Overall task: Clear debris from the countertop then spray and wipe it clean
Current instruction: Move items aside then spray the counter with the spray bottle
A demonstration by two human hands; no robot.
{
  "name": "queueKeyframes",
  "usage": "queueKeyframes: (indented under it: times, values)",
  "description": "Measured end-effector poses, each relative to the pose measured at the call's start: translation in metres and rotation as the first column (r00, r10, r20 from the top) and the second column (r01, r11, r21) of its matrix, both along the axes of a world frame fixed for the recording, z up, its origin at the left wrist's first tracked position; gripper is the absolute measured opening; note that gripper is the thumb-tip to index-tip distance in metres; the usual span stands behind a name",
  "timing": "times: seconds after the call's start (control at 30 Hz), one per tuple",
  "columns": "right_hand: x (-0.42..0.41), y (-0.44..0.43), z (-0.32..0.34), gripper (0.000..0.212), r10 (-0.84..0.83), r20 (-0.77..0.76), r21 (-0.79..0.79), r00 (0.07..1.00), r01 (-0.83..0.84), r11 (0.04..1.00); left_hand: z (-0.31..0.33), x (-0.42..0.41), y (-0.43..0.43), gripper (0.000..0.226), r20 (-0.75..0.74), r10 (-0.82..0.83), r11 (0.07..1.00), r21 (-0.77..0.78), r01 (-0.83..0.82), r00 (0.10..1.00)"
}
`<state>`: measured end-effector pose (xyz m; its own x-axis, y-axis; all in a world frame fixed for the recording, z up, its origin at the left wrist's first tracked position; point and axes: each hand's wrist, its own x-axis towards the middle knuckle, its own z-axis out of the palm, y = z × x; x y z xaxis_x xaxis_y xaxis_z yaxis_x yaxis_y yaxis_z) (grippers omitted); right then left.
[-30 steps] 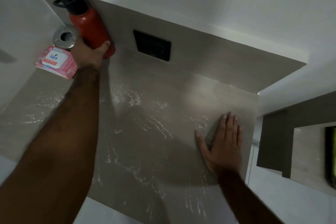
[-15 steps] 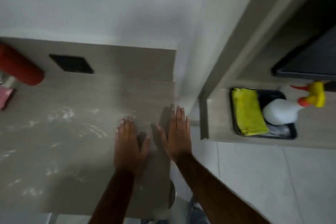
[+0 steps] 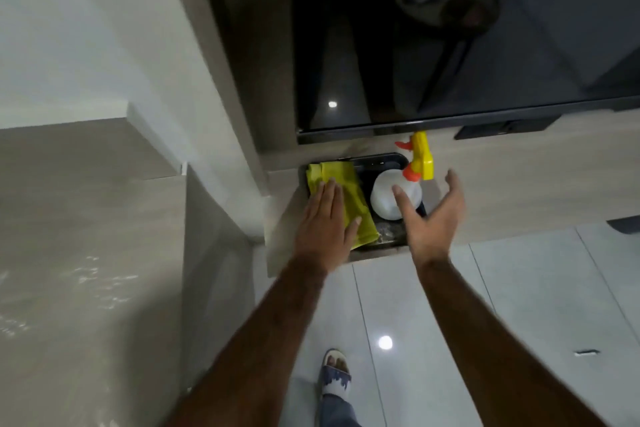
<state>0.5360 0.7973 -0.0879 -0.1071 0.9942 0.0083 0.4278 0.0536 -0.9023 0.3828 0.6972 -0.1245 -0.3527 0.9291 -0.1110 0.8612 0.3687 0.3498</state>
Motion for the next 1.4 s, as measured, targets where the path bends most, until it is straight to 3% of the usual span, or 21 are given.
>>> queueKeyframes:
  times: [0.1,0.2,0.3,0.4,0.47,0.57,0.7,0.77,0.83,0.9,0.97,1.03,1.13,1.2,1.4]
  values:
    - [-0.015,0.045,0.003,0.113,0.158,-0.078,-0.064,0.984,-0.163,0.985,-0.008,-0.005,0.031,0.08,-0.087,0.025,0.99,-0.138,-0.037,0.996]
    - [-0.031,0.071,0.003,0.09,0.276,-0.094,-0.022,0.956,-0.28,0.96,-0.013,-0.002,0.037,0.081,-0.17,0.017,0.97,-0.235,-0.058,0.985]
    - [-0.034,0.073,-0.002,0.068,0.31,-0.07,0.022,0.948,-0.309,0.951,-0.015,0.003,0.037,0.08,-0.19,0.021,0.961,-0.266,-0.072,0.982]
    - [-0.029,0.048,0.003,0.063,0.304,-0.103,0.014,0.947,-0.304,0.952,-0.012,0.001,0.037,0.08,-0.222,-0.031,0.948,-0.315,-0.041,0.975]
    - [-0.025,0.025,0.014,0.063,0.332,-0.102,0.091,0.938,-0.324,0.942,-0.007,-0.006,0.038,0.078,-0.178,-0.046,0.947,-0.322,-0.014,0.983]
    - [-0.035,-0.017,0.032,0.061,0.466,-0.162,0.223,0.87,-0.428,0.876,0.008,-0.029,0.019,0.075,-0.083,0.008,0.976,-0.218,-0.026,0.996]
    - [-0.077,-0.086,0.054,0.043,0.556,-0.296,0.12,0.777,-0.547,0.828,0.026,-0.068,-0.062,0.06,-0.067,0.092,0.995,0.03,-0.09,0.994]
    - [-0.111,-0.128,0.065,0.049,0.644,-0.339,0.117,0.685,-0.649,0.752,0.034,-0.098,-0.124,0.052,-0.086,0.149,0.978,0.157,-0.135,0.985]
    - [-0.143,-0.167,0.072,0.053,0.709,-0.35,0.117,0.613,-0.722,0.682,0.041,-0.132,-0.189,0.05,-0.146,0.205,0.966,0.188,-0.176,0.968]
    - [-0.177,-0.212,0.076,0.037,0.737,-0.375,0.063,0.562,-0.778,0.625,0.046,-0.167,-0.265,0.049,-0.182,0.323,0.942,0.155,-0.298,0.929]
    - [-0.209,-0.253,0.077,0.017,0.774,-0.379,0.013,0.507,-0.833,0.553,0.046,-0.198,-0.345,0.049,-0.191,0.499,0.866,0.15,-0.477,0.845]
    - [-0.243,-0.298,0.076,0.04,0.81,-0.368,-0.029,0.457,-0.876,0.481,0.042,-0.222,-0.429,0.053,-0.176,0.695,0.719,0.16,-0.676,0.698]
    - [-0.286,-0.364,0.074,0.067,0.862,-0.357,-0.126,0.361,-0.933,0.338,0.027,-0.25,-0.533,0.072,-0.147,0.906,0.411,0.088,-0.907,0.396]
    - [-0.314,-0.406,0.07,0.072,0.88,-0.344,-0.207,0.327,-0.941,0.269,0.017,-0.27,-0.583,0.083,-0.136,0.96,0.253,0.035,-0.967,0.246]
    - [-0.39,-0.509,0.061,0.061,0.921,-0.214,-0.369,0.325,-0.9,0.232,-0.007,-0.316,-0.633,0.09,-0.095,0.995,-0.013,-0.029,-0.999,-0.011]
